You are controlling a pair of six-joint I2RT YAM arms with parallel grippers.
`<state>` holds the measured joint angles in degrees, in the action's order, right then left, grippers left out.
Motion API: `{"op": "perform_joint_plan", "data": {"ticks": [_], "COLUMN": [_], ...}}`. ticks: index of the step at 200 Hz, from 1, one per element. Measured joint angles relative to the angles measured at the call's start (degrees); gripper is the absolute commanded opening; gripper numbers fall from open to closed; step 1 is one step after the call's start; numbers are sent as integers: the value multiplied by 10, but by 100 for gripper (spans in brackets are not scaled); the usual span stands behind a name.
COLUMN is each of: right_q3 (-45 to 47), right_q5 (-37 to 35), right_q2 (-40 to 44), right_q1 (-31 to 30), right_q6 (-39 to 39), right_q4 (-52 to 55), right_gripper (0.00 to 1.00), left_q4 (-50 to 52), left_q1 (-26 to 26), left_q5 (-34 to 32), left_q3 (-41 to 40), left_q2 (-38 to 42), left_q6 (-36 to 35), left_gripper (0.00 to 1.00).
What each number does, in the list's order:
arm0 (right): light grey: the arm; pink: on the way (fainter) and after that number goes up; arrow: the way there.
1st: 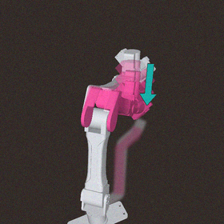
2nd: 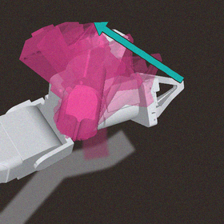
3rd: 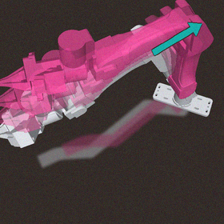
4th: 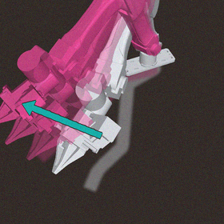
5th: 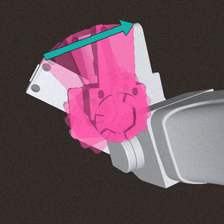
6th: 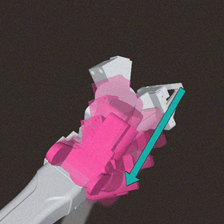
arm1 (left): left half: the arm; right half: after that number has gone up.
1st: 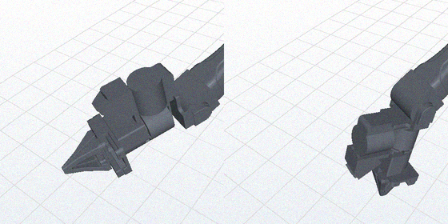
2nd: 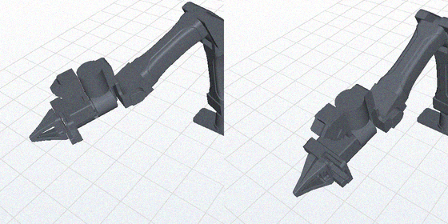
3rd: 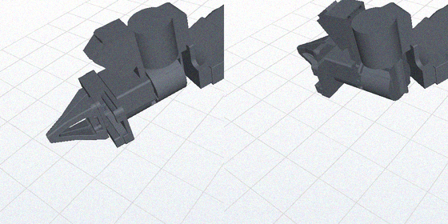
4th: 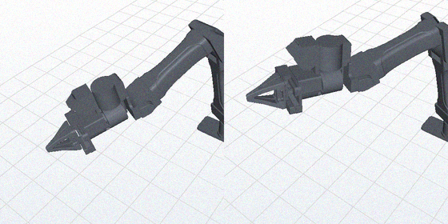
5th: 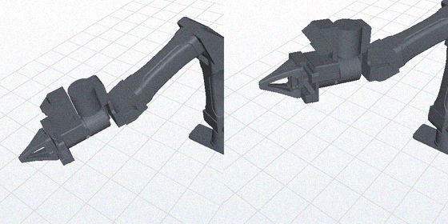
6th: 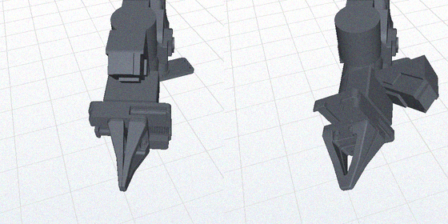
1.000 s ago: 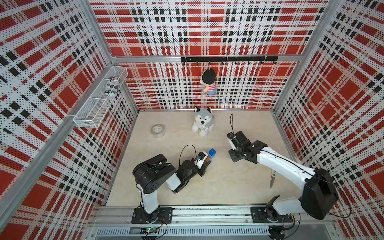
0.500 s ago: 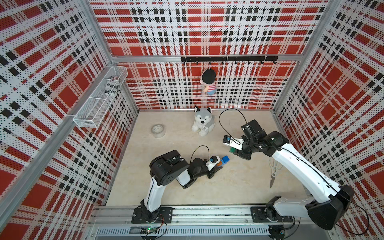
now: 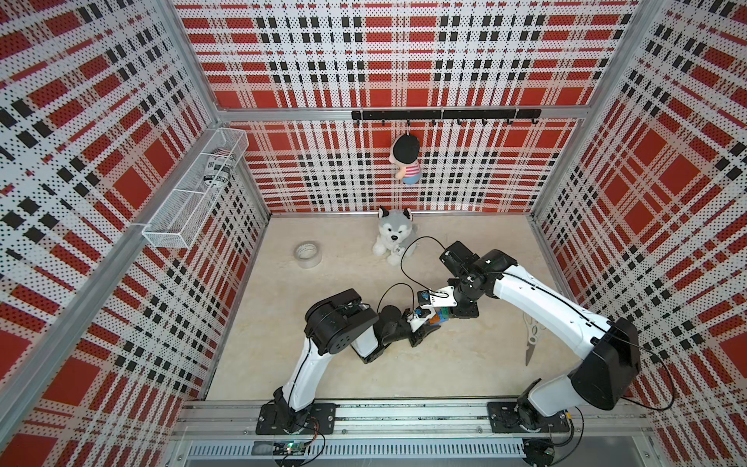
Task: Assemble the letter p with lego
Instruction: Assemble the lego brick with the lego brick.
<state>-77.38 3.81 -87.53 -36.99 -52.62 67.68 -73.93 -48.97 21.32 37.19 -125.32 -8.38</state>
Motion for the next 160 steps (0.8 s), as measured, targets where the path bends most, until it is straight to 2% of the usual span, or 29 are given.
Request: {"op": "perform_joint_plan", "data": {"ticks": [94, 160], "right_q3": [9, 21], "right_q5": [5, 20], "right_q2": [-54, -56], "right_q1": [0, -5], "right_q6": [-41, -58], "right_q4": [-57, -80], "right_gripper": [6, 6], "left_q4": [-35, -27], "left_q1": [0, 0], "left_q5": [7, 8], "left_q3": [9, 19], "left_q2": [-23, -26], "left_q6": [4, 4], "left_gripper": [0, 0]}}
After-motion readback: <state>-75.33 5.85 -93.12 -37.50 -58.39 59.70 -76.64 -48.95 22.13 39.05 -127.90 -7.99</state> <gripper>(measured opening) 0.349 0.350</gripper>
